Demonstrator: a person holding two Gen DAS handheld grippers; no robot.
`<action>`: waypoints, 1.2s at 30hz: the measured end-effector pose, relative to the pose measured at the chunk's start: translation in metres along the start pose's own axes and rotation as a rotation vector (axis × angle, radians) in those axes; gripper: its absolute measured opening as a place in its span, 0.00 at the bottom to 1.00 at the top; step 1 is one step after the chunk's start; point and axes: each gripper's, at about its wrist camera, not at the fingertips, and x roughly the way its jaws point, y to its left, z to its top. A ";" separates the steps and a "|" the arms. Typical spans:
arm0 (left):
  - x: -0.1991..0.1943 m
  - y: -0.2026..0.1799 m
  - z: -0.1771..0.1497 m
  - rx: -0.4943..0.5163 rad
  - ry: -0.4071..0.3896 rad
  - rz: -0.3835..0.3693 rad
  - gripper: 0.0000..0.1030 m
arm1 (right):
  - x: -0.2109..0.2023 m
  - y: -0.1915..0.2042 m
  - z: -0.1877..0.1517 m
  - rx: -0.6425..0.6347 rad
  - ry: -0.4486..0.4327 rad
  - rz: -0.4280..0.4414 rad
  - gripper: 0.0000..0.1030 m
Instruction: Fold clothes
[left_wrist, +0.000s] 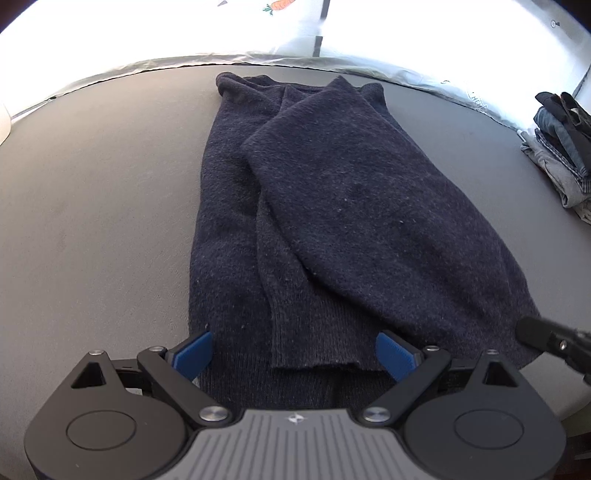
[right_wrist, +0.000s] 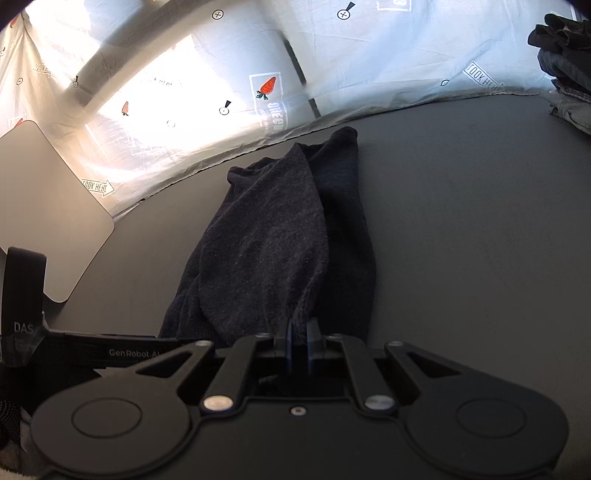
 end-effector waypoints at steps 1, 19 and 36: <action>0.000 0.000 -0.001 -0.004 0.002 0.003 0.92 | 0.000 -0.002 -0.002 0.006 0.009 0.001 0.08; -0.006 0.014 -0.021 -0.043 0.043 0.078 0.92 | 0.022 -0.024 -0.018 0.022 0.159 -0.102 0.34; 0.002 0.051 -0.022 -0.193 0.085 0.052 0.91 | 0.037 -0.091 -0.026 0.589 0.097 0.153 0.50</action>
